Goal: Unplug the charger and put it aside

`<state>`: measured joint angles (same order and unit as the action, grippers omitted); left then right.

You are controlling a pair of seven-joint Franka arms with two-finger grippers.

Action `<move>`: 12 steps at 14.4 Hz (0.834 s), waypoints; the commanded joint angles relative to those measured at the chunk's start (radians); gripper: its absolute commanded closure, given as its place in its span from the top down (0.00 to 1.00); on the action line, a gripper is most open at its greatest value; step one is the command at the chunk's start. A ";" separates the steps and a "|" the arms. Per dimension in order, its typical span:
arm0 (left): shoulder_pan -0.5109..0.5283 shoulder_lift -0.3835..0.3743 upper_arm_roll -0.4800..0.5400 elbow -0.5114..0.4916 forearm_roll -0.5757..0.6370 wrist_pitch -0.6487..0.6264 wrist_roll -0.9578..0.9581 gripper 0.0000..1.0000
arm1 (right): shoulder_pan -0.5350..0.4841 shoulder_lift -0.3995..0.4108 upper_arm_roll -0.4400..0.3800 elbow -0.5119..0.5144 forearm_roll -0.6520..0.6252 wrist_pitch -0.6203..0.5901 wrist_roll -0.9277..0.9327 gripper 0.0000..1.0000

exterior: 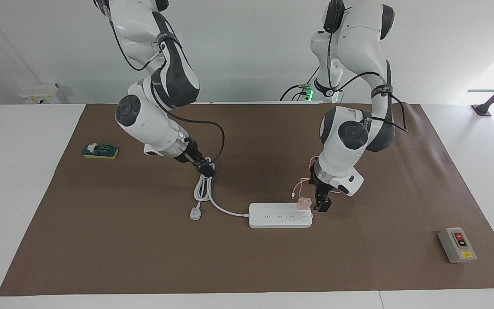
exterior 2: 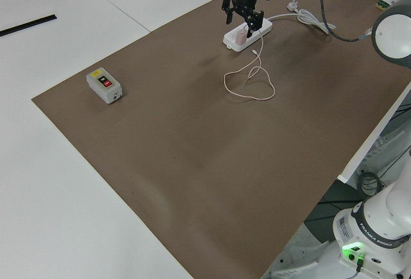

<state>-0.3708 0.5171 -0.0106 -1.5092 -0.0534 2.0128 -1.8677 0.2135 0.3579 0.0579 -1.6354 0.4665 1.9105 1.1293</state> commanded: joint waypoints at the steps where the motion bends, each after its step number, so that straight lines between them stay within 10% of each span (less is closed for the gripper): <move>1: -0.036 0.023 0.017 0.026 0.000 -0.002 -0.059 1.00 | 0.041 0.133 0.002 0.126 0.091 0.037 0.145 1.00; 8: -0.066 0.043 0.018 0.023 0.004 0.003 -0.103 1.00 | 0.089 0.279 0.002 0.203 0.320 0.180 0.184 1.00; 12: -0.071 0.058 0.018 0.023 0.043 0.011 -0.129 1.00 | 0.096 0.459 0.002 0.425 0.368 0.171 0.312 1.00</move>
<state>-0.4209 0.5526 -0.0090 -1.5087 -0.0399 2.0139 -1.9624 0.3097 0.7073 0.0562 -1.3557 0.8124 2.0971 1.3782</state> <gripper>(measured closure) 0.000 0.000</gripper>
